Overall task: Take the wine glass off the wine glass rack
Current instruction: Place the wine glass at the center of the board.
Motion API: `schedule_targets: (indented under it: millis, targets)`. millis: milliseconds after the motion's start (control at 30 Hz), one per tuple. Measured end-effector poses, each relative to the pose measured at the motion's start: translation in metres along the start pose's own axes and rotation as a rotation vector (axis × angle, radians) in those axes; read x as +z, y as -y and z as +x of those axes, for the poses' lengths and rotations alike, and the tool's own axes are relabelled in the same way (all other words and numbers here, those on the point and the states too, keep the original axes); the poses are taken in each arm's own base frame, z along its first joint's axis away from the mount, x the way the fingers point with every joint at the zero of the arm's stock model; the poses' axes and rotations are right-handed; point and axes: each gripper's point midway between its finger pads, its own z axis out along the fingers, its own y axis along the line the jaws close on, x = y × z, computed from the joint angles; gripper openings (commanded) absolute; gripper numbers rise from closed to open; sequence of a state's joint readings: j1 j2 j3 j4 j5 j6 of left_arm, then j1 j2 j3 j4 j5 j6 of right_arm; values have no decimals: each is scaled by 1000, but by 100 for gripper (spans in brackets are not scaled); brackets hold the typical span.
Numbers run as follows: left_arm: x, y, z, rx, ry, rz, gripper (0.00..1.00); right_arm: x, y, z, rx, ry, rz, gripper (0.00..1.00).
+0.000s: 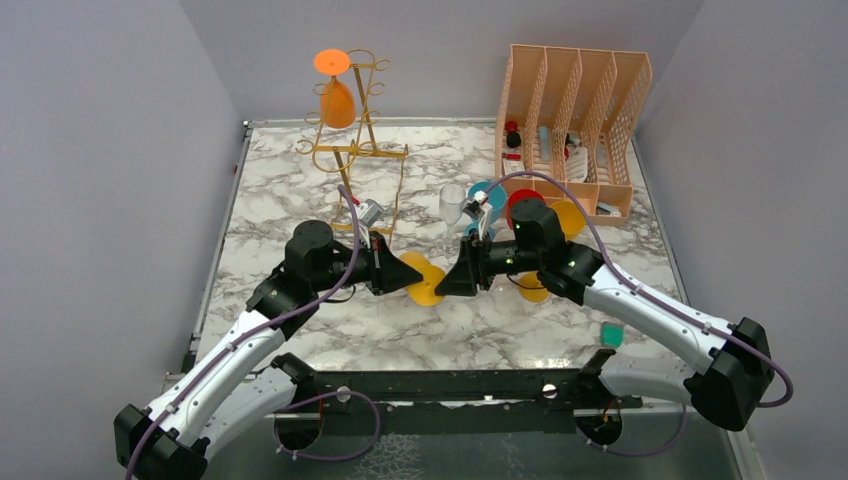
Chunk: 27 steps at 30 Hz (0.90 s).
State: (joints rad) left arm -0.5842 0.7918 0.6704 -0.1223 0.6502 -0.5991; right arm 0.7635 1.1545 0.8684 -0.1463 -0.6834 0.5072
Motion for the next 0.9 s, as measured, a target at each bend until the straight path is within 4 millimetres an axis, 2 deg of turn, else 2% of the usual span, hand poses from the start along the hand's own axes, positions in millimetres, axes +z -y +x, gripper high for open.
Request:
schedule_targets:
  millis: [167,433,467,600,767,900]
  targets:
    - [2,2,3,-1,-15,14,0,1,-3,-4,-2,12,-14,35]
    - [2,6,8,4,-33,48,0,-1,-5,-7,6,33,-13,2]
    - [2,6,8,4,-34,49,1,-1,-5,-6,6,34,-14,1]
    - [1,8,9,13,-41,60,22,-2,-7,-7,5,38,-17,1]
    - [1,6,14,13,-57,60,36,-2,-10,-10,2,51,-28,1]
    - [-1,6,26,-6,-94,74,34,-2,-12,-15,-9,70,-34,1]
